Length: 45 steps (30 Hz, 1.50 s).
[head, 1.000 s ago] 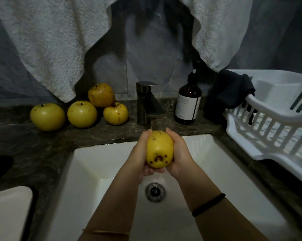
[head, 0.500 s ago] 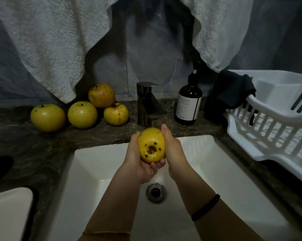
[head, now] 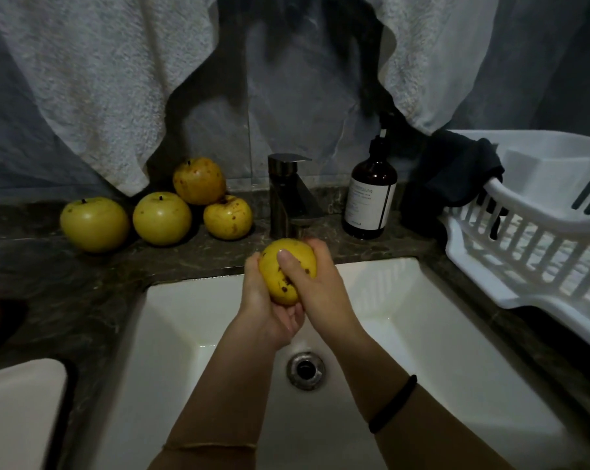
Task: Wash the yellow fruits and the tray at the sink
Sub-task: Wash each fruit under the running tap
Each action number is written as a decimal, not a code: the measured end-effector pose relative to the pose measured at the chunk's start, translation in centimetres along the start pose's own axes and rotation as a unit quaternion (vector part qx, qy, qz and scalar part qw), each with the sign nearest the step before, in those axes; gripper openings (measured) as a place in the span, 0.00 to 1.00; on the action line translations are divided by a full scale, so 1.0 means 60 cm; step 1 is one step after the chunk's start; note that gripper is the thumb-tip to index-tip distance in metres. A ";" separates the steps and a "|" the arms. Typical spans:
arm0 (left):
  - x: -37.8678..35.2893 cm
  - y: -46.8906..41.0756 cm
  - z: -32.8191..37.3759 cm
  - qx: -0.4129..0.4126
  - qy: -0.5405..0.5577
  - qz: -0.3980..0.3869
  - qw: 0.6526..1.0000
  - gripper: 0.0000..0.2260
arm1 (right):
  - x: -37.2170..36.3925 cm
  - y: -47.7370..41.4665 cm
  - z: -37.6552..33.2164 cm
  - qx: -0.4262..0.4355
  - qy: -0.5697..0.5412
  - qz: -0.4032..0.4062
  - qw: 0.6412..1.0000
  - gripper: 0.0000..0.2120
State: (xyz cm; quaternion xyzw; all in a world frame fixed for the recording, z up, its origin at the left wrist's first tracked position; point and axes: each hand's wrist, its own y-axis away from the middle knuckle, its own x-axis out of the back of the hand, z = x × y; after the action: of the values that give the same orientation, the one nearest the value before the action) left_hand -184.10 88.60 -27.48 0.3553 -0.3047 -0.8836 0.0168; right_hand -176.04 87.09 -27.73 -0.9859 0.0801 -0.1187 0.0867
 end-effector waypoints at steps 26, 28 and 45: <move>-0.011 0.038 0.009 -0.008 -0.029 0.016 0.999 0.34 | 0.019 0.001 -0.009 -0.099 -0.165 -0.070 0.979 0.26; -0.016 0.044 0.012 -0.018 -0.039 -0.005 0.999 0.37 | 0.018 -0.003 -0.008 -0.116 -0.203 -0.044 0.971 0.26; 0.037 0.101 0.027 -0.126 -0.272 0.024 0.954 0.30 | 0.033 -0.011 -0.002 -0.325 -0.551 0.023 0.768 0.34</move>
State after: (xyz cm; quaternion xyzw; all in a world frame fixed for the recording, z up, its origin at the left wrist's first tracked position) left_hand -187.92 84.00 -24.62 0.0892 -0.1918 -0.9774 -0.0008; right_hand -174.09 87.38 -27.05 -0.8489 0.0753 0.4803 -0.2072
